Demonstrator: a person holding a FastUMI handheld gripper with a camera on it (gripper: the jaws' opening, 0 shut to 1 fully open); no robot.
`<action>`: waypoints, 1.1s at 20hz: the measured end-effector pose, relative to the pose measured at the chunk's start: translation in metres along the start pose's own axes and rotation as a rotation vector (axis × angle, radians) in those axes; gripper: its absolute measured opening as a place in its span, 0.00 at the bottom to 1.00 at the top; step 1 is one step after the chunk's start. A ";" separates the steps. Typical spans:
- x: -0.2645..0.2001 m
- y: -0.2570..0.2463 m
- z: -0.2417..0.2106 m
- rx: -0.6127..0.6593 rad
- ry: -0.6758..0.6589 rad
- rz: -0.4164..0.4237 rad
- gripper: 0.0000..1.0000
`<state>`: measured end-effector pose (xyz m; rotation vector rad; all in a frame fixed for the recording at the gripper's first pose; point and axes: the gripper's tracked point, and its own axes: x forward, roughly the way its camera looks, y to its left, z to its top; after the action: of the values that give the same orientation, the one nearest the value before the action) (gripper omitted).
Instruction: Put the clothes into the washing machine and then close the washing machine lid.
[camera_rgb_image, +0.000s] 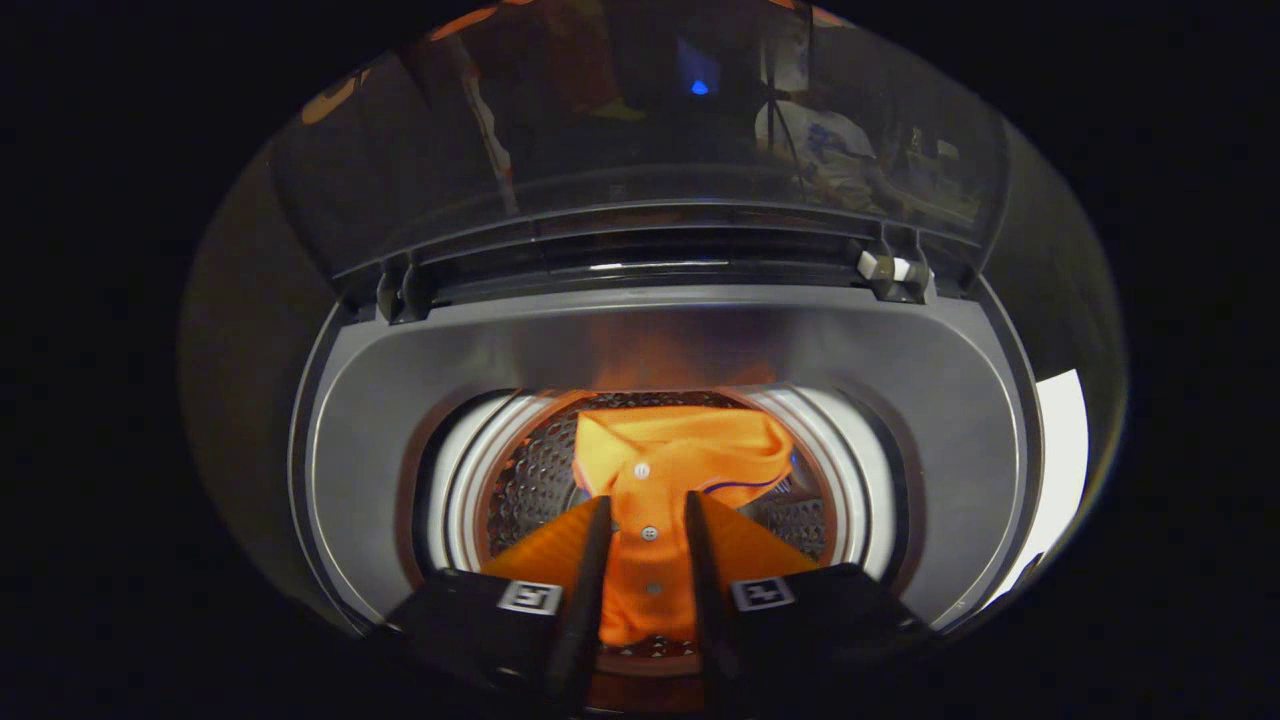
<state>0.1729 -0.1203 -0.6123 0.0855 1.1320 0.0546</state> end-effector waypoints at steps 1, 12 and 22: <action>0.003 0.002 -0.006 -0.006 0.010 0.004 0.81; -0.038 0.002 0.009 0.026 -0.058 0.029 0.99; -0.162 -0.010 0.104 0.018 -0.323 0.008 0.99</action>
<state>0.1982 -0.1482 -0.4236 0.1107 0.8094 0.0362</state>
